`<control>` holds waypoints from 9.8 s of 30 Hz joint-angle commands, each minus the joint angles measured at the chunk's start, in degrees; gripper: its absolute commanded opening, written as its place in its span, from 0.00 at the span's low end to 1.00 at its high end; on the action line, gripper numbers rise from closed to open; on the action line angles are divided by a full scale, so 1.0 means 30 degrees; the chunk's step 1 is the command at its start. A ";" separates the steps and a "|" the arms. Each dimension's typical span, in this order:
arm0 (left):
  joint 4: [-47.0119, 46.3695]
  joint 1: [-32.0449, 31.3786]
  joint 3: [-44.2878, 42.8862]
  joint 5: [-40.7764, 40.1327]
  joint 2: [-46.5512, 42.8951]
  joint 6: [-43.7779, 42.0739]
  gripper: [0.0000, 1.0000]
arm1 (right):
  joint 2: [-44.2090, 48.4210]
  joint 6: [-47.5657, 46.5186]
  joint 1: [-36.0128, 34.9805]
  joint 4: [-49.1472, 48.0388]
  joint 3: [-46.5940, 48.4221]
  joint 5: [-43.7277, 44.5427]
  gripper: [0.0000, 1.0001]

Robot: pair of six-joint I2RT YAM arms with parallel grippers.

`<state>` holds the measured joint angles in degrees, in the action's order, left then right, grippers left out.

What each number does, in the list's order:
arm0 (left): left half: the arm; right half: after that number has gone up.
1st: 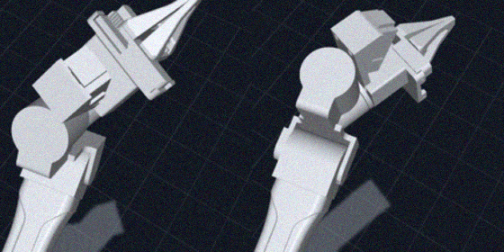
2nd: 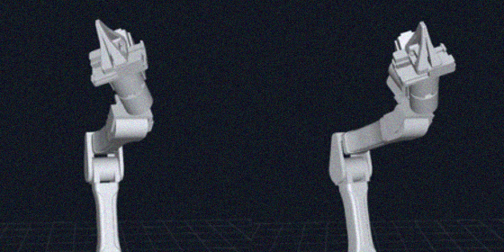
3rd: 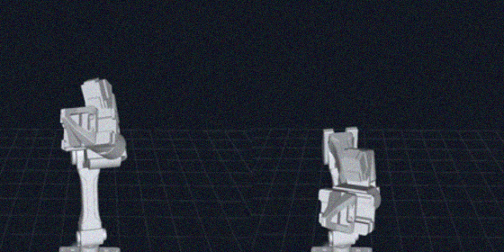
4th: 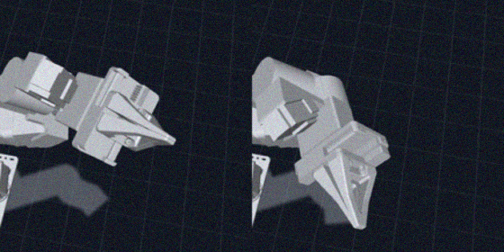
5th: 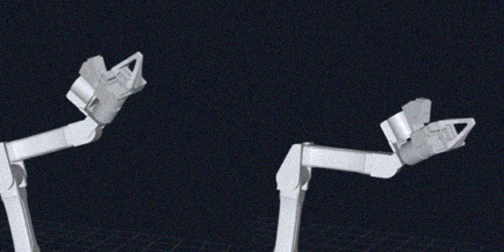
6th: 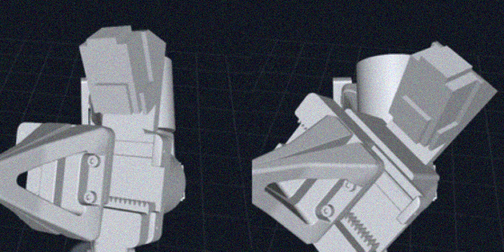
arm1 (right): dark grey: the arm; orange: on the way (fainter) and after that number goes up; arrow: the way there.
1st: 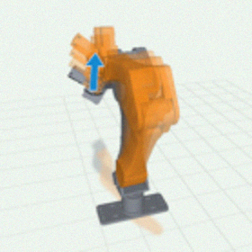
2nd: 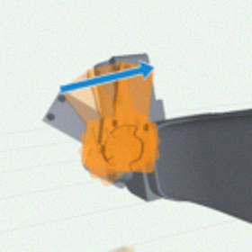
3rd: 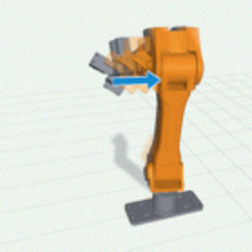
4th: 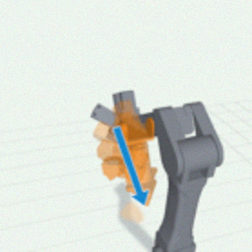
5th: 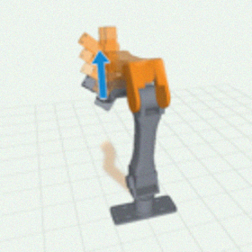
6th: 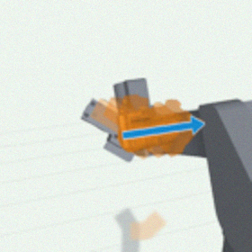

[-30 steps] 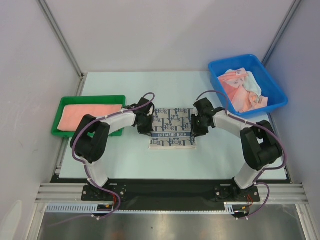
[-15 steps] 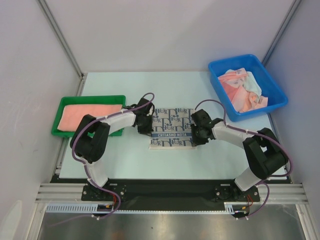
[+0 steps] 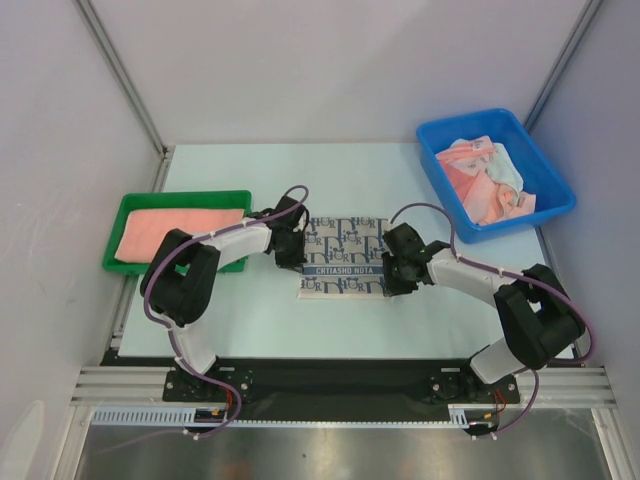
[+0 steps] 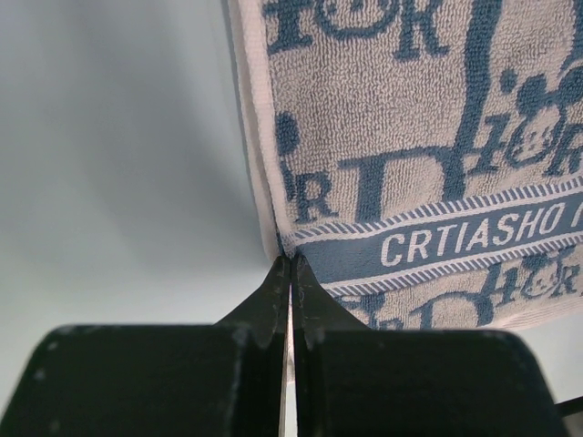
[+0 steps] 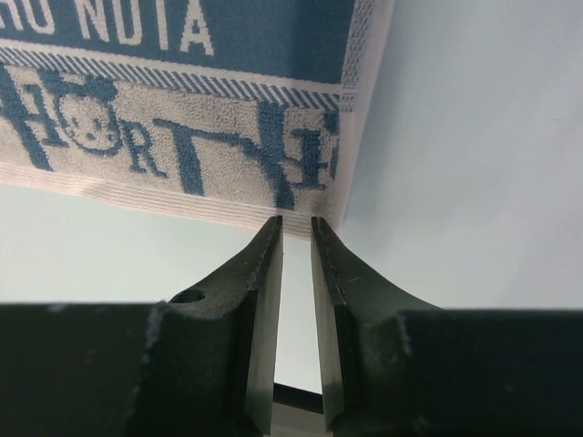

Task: Fold and stack the towels
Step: Fold the towel, then neatly place the folded towel into the bin

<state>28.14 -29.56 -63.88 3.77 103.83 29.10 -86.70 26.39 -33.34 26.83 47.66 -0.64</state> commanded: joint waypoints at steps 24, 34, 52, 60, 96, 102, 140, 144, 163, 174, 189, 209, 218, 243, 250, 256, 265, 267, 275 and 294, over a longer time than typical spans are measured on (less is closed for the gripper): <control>0.3096 0.1121 -0.9522 0.1374 0.2591 -0.8585 0.53 | -0.4318 -1.0421 0.3695 0.0488 0.8979 -0.5670 0.49; 0.4741 0.2118 -1.4448 0.3196 0.7369 -1.3098 0.55 | -1.1526 -1.6290 0.6396 0.6018 1.7214 -0.8103 0.53; 0.7492 0.3467 -1.7554 0.5624 1.0506 -1.6027 0.45 | -1.6043 -1.9490 0.7218 0.9338 2.2493 -1.0360 0.35; 0.7934 0.3526 -1.7819 0.6360 1.0975 -1.6410 0.45 | -1.6365 -1.9548 0.7218 0.9630 2.2814 -1.0654 0.37; 0.6441 0.2999 -1.6243 0.4162 0.6057 -1.5150 0.00 | -0.7261 -1.6885 0.7716 -0.0737 1.3035 -0.9336 0.00; 0.5242 0.2647 -1.3024 0.4046 0.3420 -1.4770 0.00 | -0.4797 -1.5831 0.7365 -0.2992 0.8934 -0.8781 0.00; 0.2630 -0.0517 -0.0359 0.3899 -0.2912 -1.1107 0.00 | 0.4641 -0.6455 0.2971 -0.8388 -0.4051 -0.3128 0.04; 0.2749 -0.0663 0.0196 0.3638 -0.3174 -1.1078 0.02 | 0.5051 -0.5109 0.2501 -0.7660 -0.3906 -0.2893 0.17; 0.1173 -0.0840 0.0988 0.1348 -0.5169 -0.2087 0.48 | 0.5493 0.3361 0.2179 -0.3874 -0.2234 0.0421 0.42; -0.1265 -0.0840 0.3216 0.1938 -0.2941 -0.0648 0.43 | 0.2006 0.2629 0.2032 -0.6599 -0.3904 -0.0840 0.37; 0.0495 -0.0693 0.2513 0.0179 -0.5866 0.0082 0.50 | 0.2648 0.2013 0.2032 -0.6131 -0.3875 -0.0840 0.30; -0.3374 -0.0078 0.5003 0.1381 -0.3643 0.2106 0.17 | 0.2503 0.1399 0.2032 -0.6715 -0.4751 -0.0634 0.05; -0.2586 -0.0078 0.5678 0.0589 -0.3616 0.2048 0.00 | 0.2093 0.1808 0.2062 -0.7186 -0.5779 0.0215 0.00; -0.0560 0.0655 0.0520 0.1408 -0.1654 -0.0766 0.57 | 0.0044 0.0110 0.2236 -0.4425 0.0755 -0.1455 0.23; -0.2114 0.0654 0.1895 0.2377 -0.0568 0.0052 0.56 | -0.1630 -0.0154 0.2794 -0.6745 -0.1528 -0.1720 0.19; -0.2292 0.0480 0.2601 0.1705 -0.0188 0.0903 0.42 | 0.0301 -0.0008 0.2736 -0.6601 -0.1942 -0.1865 0.29; -0.0887 -0.0722 0.1490 0.0384 -0.0186 0.1374 0.00 | 0.4926 -0.0155 0.2764 -0.5136 -0.0828 -0.2158 1.00; 0.0163 -0.0693 0.0673 0.0093 -0.0768 0.1286 0.00 | 0.5604 -0.0184 0.2852 -0.4813 -0.0682 -0.2187 1.00; 0.4445 -0.0635 -0.2728 -0.3508 -0.2646 -0.0116 0.00 | 0.8183 -0.0272 0.3614 -0.3904 -0.0447 -0.2070 1.00; 0.8610 0.5339 -0.7446 -0.9748 -0.3732 -0.7031 0.00 | 0.6370 -0.0243 0.4259 -0.4021 0.0548 -0.2304 1.00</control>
<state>52.73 -14.48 -83.31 -18.83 94.15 15.22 -66.48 26.20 -20.91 15.94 46.46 -6.98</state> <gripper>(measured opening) 0.016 0.994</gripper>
